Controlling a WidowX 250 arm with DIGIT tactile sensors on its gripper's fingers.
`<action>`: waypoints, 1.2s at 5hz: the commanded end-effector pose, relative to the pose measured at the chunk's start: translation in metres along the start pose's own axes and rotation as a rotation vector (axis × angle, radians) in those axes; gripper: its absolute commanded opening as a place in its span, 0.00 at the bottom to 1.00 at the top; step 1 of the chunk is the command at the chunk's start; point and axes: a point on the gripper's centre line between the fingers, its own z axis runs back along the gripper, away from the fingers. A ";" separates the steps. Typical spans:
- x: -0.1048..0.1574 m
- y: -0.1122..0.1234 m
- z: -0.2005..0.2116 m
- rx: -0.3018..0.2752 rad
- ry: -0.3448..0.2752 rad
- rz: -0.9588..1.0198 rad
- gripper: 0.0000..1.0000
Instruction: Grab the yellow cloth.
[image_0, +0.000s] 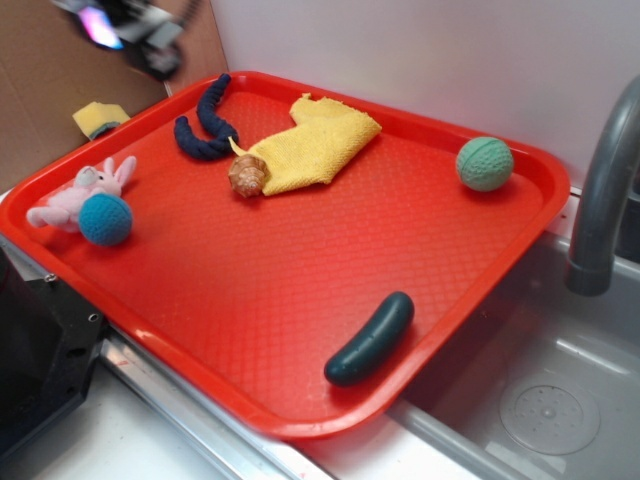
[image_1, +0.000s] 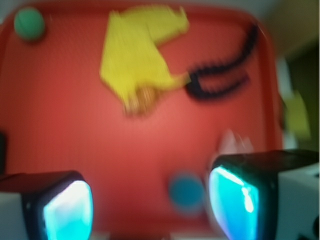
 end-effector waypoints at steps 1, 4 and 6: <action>0.071 -0.007 -0.071 -0.032 -0.062 -0.057 1.00; 0.103 -0.042 -0.114 -0.028 -0.034 -0.137 1.00; 0.088 -0.003 -0.134 -0.025 0.016 -0.068 1.00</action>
